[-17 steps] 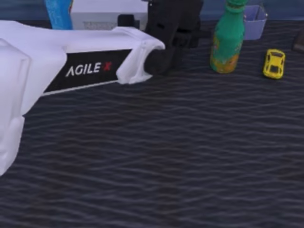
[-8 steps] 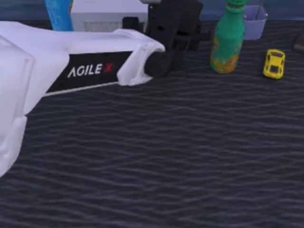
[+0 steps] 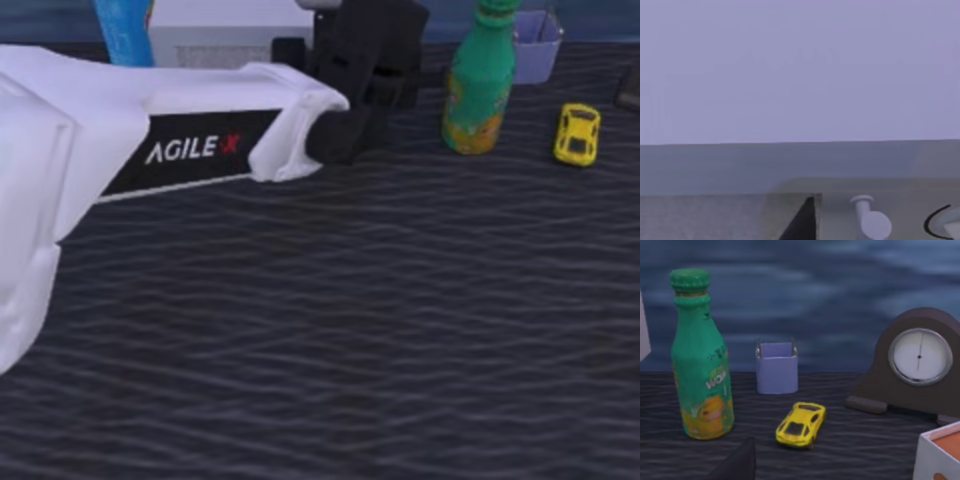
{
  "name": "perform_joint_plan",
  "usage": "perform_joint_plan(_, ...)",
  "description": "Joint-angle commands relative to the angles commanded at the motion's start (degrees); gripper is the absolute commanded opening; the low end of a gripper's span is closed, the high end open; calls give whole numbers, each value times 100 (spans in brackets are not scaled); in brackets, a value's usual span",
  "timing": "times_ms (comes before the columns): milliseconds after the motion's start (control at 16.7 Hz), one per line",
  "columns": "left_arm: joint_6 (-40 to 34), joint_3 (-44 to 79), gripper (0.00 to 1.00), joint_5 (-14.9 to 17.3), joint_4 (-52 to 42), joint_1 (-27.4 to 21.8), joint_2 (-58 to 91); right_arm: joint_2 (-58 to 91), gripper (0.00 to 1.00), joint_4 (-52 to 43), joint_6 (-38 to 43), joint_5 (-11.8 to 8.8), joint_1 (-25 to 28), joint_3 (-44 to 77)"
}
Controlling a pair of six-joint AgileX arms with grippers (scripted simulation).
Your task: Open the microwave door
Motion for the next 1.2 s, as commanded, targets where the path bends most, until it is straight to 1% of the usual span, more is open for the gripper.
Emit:
perform_joint_plan(60,0,0,0,0,0,0,0,0,100,0,0,0,0,0)
perform_joint_plan(480,0,0,0,0,0,0,0,0,100,0,0,0,0,0)
perform_joint_plan(540,-6,-238,0,8,-15,-356,-182,0,100,0,0,0,0,0)
perform_joint_plan(720,-57,-48,0,60,-218,-344,-99,0,100,0,0,0,0,0)
perform_joint_plan(840,-159,323,0,166,-656,-314,63,0,100,0,0,0,0,0)
perform_joint_plan(960,-307,839,0,319,-1338,-266,277,0,100,0,0,0,0,0)
perform_joint_plan(1200,-686,2119,0,734,-3242,-128,718,0,100,0,0,0,0,0)
